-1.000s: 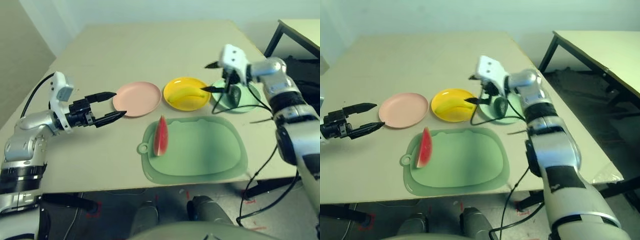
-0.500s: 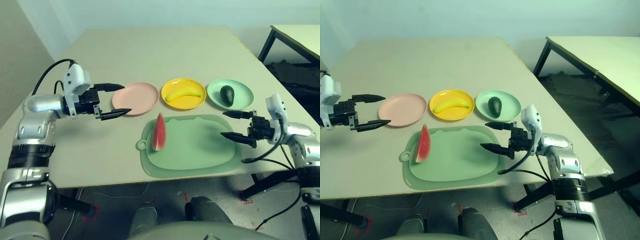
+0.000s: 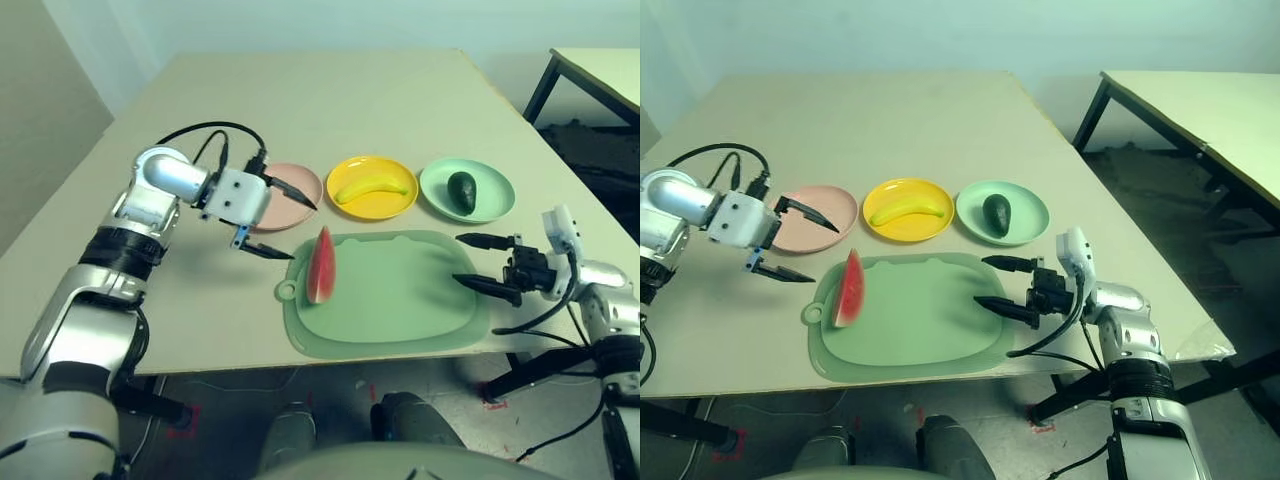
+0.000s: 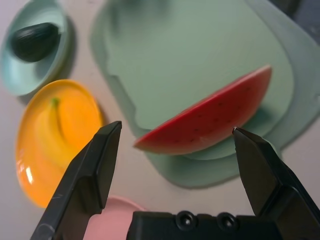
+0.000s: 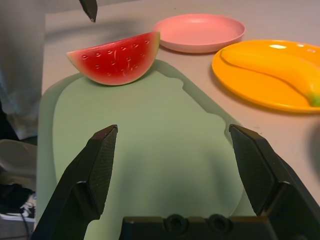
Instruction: Place the fruits into color-matched plates.
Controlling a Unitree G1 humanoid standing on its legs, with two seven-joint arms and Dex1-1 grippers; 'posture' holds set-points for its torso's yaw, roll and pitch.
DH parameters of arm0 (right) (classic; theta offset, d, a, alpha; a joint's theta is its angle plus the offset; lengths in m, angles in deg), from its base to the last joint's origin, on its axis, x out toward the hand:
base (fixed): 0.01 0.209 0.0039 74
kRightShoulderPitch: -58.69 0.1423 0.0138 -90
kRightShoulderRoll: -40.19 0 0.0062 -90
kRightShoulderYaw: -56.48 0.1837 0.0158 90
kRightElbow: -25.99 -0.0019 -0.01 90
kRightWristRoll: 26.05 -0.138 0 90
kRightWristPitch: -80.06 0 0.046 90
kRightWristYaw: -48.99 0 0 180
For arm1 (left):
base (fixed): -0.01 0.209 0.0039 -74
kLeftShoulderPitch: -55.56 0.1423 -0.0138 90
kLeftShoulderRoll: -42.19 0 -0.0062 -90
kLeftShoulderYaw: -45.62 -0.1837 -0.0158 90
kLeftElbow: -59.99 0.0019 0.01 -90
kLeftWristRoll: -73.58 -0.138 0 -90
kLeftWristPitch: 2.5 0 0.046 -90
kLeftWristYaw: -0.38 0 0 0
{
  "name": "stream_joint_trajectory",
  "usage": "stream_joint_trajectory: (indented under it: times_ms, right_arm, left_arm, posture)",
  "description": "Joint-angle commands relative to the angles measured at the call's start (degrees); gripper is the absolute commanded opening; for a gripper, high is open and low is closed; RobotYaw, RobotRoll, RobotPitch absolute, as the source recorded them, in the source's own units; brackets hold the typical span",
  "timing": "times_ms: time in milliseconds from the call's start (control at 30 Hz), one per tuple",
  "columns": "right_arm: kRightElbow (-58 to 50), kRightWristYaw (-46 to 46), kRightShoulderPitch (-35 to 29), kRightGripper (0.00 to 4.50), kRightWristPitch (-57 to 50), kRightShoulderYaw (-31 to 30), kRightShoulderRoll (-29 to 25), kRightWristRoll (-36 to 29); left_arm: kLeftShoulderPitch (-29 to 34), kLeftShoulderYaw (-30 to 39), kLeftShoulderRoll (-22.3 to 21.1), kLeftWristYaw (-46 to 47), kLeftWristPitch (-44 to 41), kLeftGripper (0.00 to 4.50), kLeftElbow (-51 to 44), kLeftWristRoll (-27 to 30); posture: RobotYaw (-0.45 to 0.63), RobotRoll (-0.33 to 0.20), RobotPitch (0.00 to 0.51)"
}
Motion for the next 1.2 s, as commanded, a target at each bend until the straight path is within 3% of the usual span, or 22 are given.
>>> stream_joint_trajectory:
  times_ms: [33,200,400,733,1200]
  right_arm:
    - [-1.39,1.21,-1.54,4.48,0.72,0.39,0.58,-0.28]
    - [-3.21,2.61,-3.29,4.48,0.80,0.46,0.92,-0.46]
    - [-7.54,5.39,-6.78,4.48,-0.39,0.88,1.07,-1.10]
    - [-11.13,6.51,-10.14,4.48,-0.99,1.09,-0.13,-1.71]
    - [-12.82,6.15,-9.95,4.48,-1.15,0.40,-0.51,-2.54]
  left_arm:
    - [-3.46,-7.90,0.43,-0.57,4.59,4.50,3.46,1.34]
    - [-7.68,-15.28,3.34,-0.57,9.90,4.50,9.24,1.61]
    - [-10.40,-16.95,8.10,-0.57,14.21,4.50,16.05,0.11]
    - [-9.34,-22.69,7.32,-0.57,14.67,4.50,16.64,-0.03]
    - [-7.17,-22.68,8.90,-0.57,13.21,4.50,19.08,-4.28]
  posture:
    - [-0.18,0.000,0.031]
    - [-0.20,0.000,0.025]
    - [-0.23,0.000,0.018]
    - [-0.25,0.000,0.010]
    - [-0.25,0.000,0.011]
